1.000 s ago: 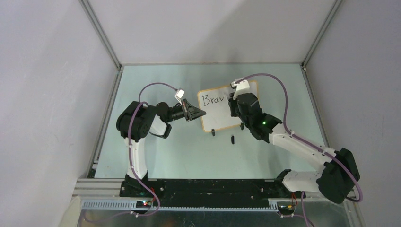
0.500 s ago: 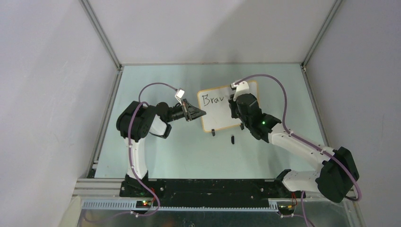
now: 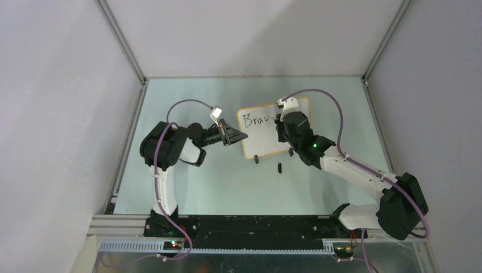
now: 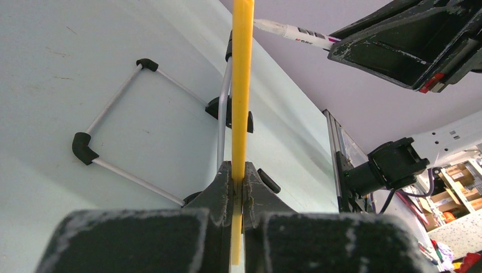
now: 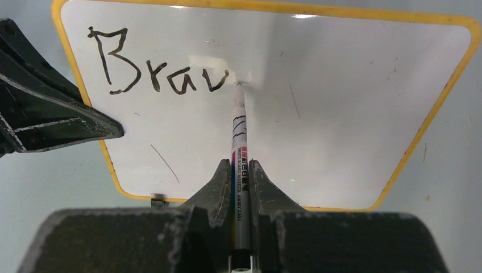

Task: Write a sentence on the whiteboard

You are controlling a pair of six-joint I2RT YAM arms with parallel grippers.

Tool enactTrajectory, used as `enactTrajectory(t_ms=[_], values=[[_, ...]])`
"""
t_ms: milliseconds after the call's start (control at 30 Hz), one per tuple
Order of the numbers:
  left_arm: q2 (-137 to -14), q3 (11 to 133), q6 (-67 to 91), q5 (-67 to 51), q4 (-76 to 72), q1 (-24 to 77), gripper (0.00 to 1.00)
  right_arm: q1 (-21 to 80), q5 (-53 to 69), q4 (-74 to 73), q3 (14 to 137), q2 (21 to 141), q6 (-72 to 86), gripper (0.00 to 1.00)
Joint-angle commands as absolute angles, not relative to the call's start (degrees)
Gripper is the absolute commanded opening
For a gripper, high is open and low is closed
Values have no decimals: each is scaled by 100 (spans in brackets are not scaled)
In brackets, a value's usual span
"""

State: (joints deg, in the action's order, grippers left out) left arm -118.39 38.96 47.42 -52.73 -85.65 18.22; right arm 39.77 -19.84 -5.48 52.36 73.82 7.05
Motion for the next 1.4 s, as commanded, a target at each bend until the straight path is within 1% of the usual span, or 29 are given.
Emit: enactTrajectory(t_ms=[0,867,1367], values=[[-11631,3812,4587,-5506,-8771,1829,0,3939,-1929,-425,5308,7434,763,0],[-11637,3814,4579,-5509,-8771,1828,0,3829,-2343,-616,5379,7469,863,0],[-11636,3814,4579,-5509,-8771,1828,0,3789,-2101,-494,5518,7527,849,0]])
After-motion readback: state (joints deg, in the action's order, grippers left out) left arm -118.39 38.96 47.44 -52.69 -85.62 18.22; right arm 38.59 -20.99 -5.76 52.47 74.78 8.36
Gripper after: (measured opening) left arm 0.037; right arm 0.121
